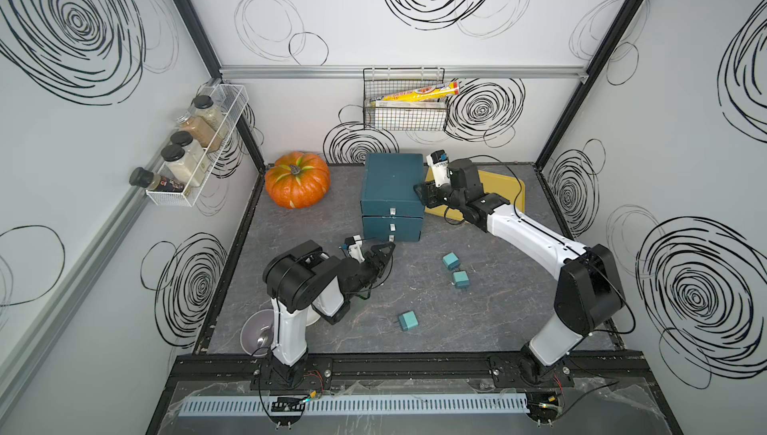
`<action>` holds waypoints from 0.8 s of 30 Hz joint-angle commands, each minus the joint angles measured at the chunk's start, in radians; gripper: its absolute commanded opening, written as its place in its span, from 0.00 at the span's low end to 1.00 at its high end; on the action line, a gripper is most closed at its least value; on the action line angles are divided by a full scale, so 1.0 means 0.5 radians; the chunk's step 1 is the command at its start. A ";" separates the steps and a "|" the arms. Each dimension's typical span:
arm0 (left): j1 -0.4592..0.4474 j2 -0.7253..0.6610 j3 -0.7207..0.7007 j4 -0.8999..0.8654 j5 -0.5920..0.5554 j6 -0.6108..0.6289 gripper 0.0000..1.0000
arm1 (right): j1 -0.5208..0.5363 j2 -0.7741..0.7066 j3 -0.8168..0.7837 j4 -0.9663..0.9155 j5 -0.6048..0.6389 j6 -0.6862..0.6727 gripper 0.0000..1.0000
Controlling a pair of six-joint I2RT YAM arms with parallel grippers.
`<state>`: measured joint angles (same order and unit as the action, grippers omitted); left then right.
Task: Place the plugs into the drawer by color
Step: Open the drawer in the storage box.
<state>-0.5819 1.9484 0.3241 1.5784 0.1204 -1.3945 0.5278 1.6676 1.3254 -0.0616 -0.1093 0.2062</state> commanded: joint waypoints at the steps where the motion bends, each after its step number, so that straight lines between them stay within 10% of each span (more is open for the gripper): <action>1: -0.006 0.119 0.020 0.364 -0.072 0.031 0.59 | 0.000 -0.006 -0.063 -0.113 -0.014 -0.007 0.53; 24: 0.096 0.635 0.318 0.532 -0.204 0.021 0.44 | -0.012 -0.155 -0.208 -0.033 0.031 -0.007 0.54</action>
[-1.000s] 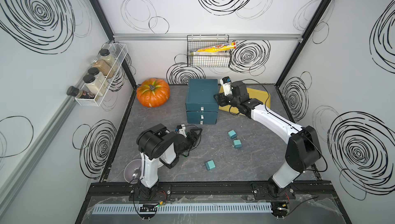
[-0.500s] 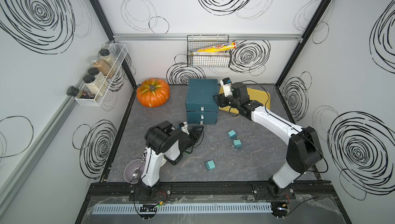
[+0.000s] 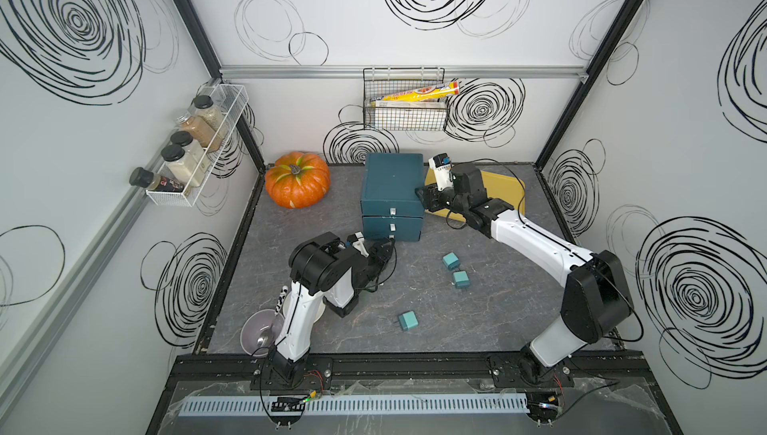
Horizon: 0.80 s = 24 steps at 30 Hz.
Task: Place the plugs into the drawer by color
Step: Open the drawer in the storage box.
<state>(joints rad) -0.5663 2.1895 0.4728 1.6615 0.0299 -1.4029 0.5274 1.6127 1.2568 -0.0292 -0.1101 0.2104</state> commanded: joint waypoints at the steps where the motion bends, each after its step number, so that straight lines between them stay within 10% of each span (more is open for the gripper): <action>1: 0.065 0.177 0.041 0.408 -0.001 0.029 0.42 | -0.012 -0.045 -0.080 -0.086 0.037 -0.013 0.54; 7: 0.021 0.142 0.137 0.182 0.011 0.086 0.32 | -0.012 0.017 -0.062 -0.104 0.027 -0.019 0.54; 13: 0.058 0.187 0.113 0.247 0.049 0.069 0.00 | -0.011 0.019 -0.074 -0.082 0.017 -0.017 0.54; 24: -0.103 -0.053 -0.203 0.290 0.033 0.113 0.00 | -0.012 0.081 -0.056 -0.112 0.027 0.002 0.53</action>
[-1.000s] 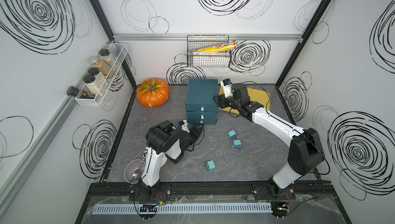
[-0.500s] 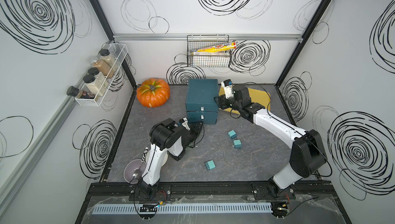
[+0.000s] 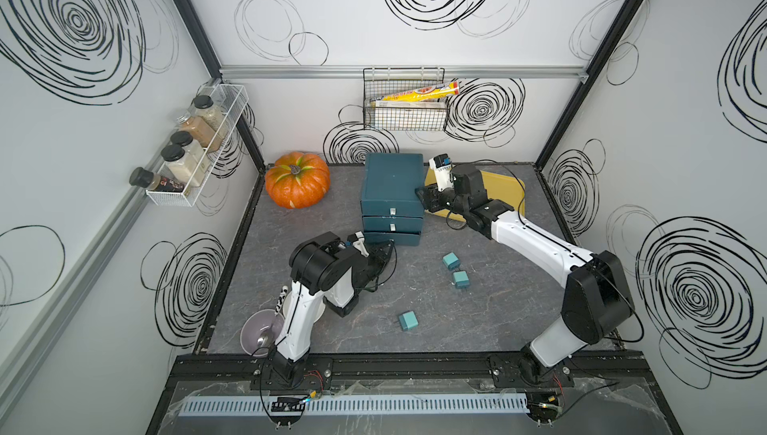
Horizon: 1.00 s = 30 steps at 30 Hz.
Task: Place the plugs into the drawer by color
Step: Open the drawer in the storage box.
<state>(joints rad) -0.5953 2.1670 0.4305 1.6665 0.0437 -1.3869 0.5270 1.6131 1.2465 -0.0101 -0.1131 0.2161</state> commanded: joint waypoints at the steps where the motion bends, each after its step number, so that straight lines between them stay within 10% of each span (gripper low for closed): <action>1: -0.058 -0.021 -0.159 0.330 0.017 0.080 0.00 | -0.011 0.078 -0.036 -0.151 0.028 -0.012 0.53; 30: -0.561 -0.258 -0.719 0.435 -0.393 0.180 0.00 | -0.011 0.133 -0.036 -0.199 0.048 -0.044 0.54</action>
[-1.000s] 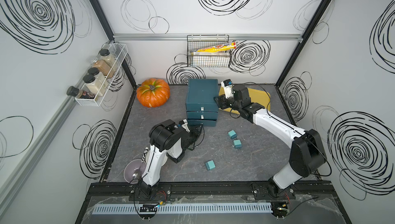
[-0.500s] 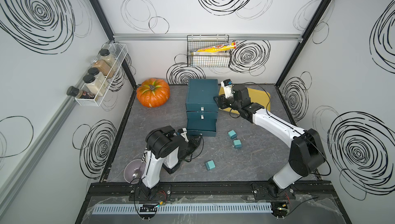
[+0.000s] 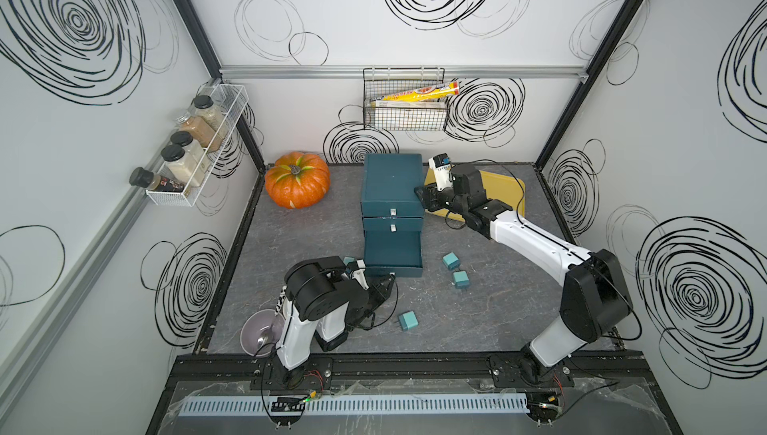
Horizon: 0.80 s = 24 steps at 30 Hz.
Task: Place the plugs into the drawer by color
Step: Open the drawer in the storage box.
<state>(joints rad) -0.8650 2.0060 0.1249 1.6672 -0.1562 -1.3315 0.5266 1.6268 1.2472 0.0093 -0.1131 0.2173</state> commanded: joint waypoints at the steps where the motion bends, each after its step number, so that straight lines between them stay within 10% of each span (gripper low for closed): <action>1: -0.022 0.071 -0.107 0.423 0.002 0.070 0.00 | -0.010 0.107 -0.034 -0.244 0.042 -0.048 0.54; 5: -0.009 0.172 -0.047 0.436 0.090 0.053 0.04 | -0.010 0.102 -0.037 -0.249 0.045 -0.054 0.54; 15: 0.000 -0.162 -0.043 0.176 0.068 0.202 0.62 | -0.010 0.074 -0.028 -0.243 -0.062 -0.045 0.75; 24: -0.051 -0.576 0.153 -0.587 0.089 0.324 0.75 | -0.010 -0.123 -0.184 -0.077 -0.032 -0.023 0.76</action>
<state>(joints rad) -0.8829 1.7664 0.1600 1.4944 -0.1268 -1.2228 0.5198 1.5898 1.1976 0.0349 -0.1360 0.2192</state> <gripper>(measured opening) 0.750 0.761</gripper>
